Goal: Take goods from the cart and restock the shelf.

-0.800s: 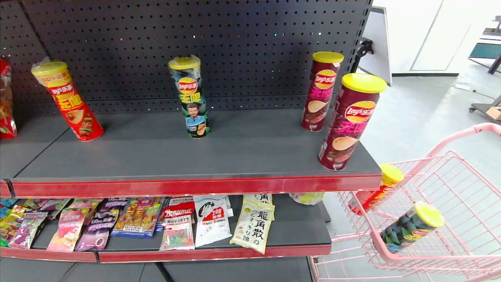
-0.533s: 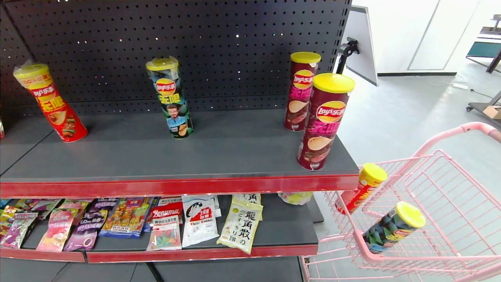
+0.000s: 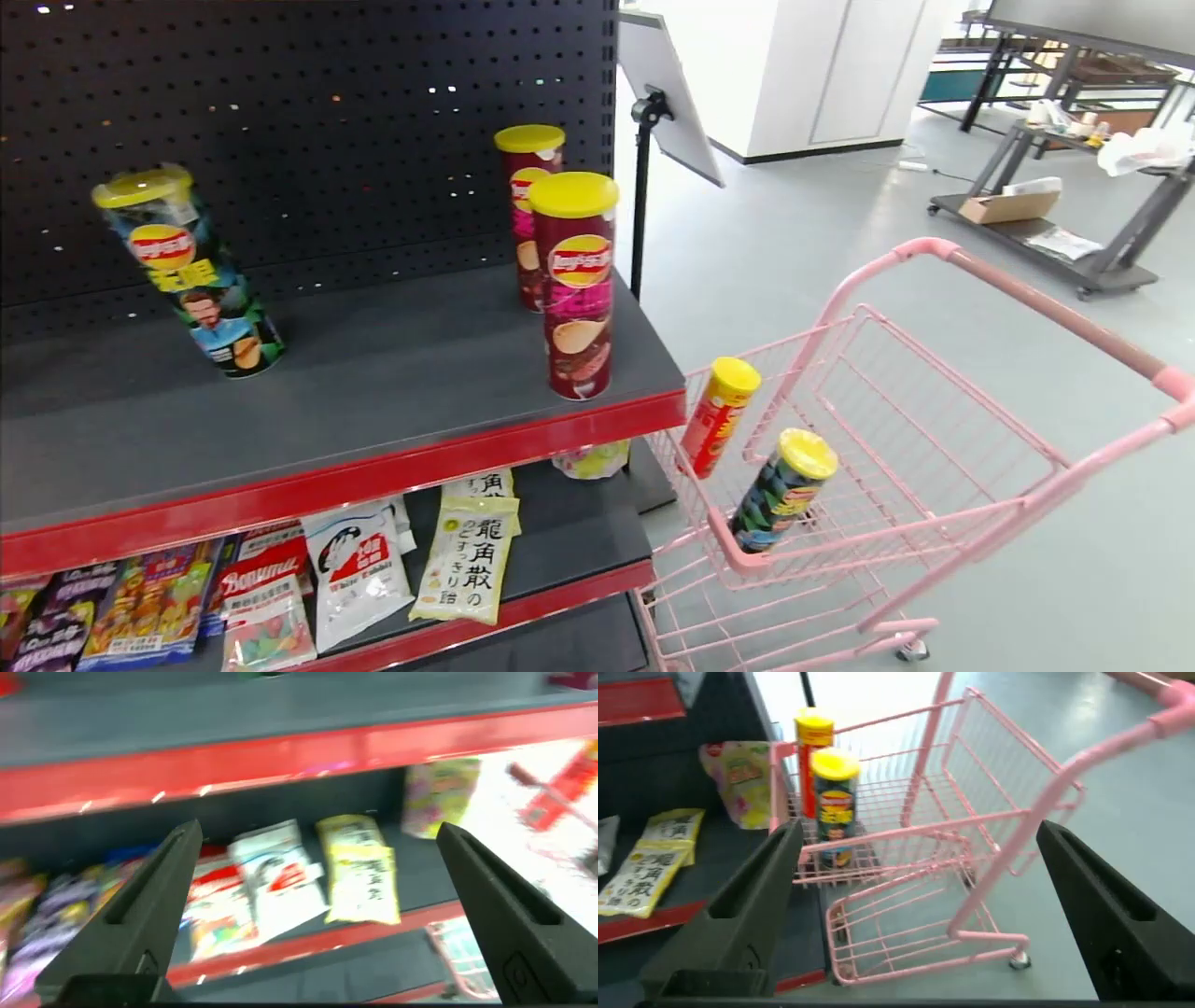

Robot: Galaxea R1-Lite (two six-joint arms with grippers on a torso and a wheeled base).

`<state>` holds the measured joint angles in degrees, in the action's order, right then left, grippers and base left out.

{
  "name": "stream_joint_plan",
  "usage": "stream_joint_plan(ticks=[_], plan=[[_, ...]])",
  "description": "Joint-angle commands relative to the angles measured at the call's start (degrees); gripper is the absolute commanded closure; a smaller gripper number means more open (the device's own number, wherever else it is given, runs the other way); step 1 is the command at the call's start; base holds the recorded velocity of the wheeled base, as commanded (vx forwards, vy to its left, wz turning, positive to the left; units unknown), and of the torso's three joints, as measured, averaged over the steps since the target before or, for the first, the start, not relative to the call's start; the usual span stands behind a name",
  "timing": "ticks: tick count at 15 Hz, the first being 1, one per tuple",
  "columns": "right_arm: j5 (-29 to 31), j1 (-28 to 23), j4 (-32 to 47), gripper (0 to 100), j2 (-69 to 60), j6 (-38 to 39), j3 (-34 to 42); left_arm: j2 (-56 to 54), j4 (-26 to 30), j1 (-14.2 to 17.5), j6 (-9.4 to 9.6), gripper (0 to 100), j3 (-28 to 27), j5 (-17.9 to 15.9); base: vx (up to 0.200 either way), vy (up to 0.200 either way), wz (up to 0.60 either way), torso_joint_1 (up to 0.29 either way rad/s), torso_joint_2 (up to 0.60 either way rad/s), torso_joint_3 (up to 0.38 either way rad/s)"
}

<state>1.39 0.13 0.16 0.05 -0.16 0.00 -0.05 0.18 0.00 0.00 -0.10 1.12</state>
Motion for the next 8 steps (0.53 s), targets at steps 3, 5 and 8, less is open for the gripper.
stream_joint_plan(ticks=[3,5,8], plan=[[0.0,0.0,0.0,0,0.0,0.0,0.0,0.0,0.0,0.0,0.0,0,0.0,0.0,0.0,0.0,0.0,0.0,0.0,0.0],[0.0,0.0,0.0,0,0.0,0.0,0.0,0.0,0.0,0.0,0.0,0,0.0,0.0,0.0,0.0,0.0,0.0,0.0,0.0],[0.0,0.0,0.0,0,0.0,0.1,0.0,0.0,0.0,0.0,0.0,0,0.0,0.1,0.0,0.0,0.0,-0.072,0.17,0.104]])
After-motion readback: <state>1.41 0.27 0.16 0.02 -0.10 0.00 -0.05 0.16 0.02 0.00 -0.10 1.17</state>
